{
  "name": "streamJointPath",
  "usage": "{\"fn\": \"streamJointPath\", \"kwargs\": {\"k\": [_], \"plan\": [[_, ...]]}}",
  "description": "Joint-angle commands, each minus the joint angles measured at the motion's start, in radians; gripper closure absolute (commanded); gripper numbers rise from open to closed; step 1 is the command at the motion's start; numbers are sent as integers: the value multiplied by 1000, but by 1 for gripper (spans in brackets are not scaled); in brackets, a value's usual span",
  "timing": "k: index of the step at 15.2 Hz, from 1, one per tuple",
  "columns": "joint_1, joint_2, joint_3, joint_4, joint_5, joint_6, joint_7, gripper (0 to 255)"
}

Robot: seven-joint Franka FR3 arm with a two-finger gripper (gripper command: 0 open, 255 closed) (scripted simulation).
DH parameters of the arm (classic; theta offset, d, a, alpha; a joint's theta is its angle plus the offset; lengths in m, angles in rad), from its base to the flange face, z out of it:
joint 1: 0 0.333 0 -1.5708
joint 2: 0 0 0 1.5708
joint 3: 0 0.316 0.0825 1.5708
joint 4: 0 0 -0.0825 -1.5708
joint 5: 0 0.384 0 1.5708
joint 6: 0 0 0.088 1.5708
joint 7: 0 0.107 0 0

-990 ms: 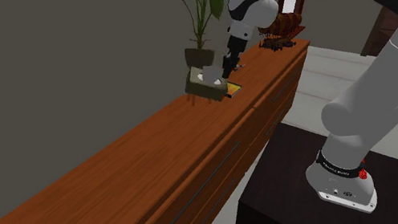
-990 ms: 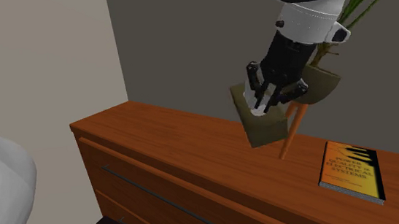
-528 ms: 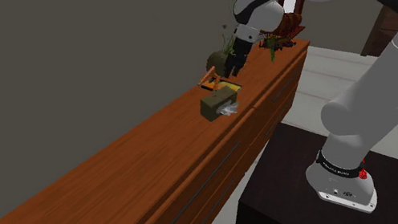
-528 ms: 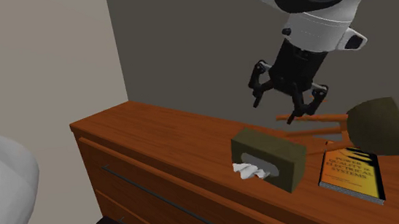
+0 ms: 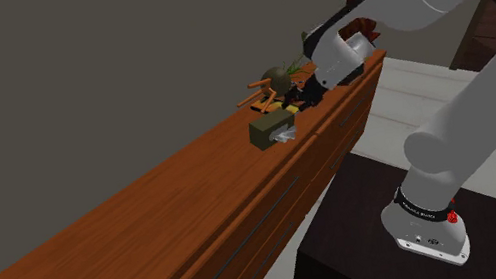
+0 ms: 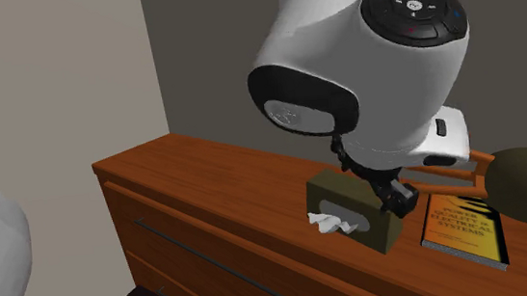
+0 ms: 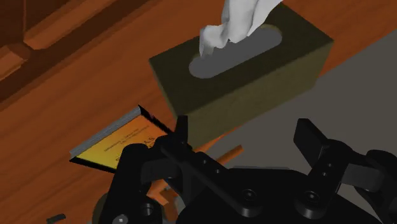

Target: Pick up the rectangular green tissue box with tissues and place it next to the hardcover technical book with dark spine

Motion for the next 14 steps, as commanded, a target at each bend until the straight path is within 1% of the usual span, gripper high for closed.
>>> {"fn": "streamJointPath", "kwargs": {"k": [1, 3, 7, 8, 14], "plan": [[47, 27, 4, -17, 402, 122, -219, 0], [34, 70, 21, 12, 459, 128, -278, 0], [27, 156, 35, 73, 567, 142, -393, 0], [25, 189, 39, 97, 606, 147, -437, 0], [26, 189, 38, 97, 606, 147, -437, 0]]}}
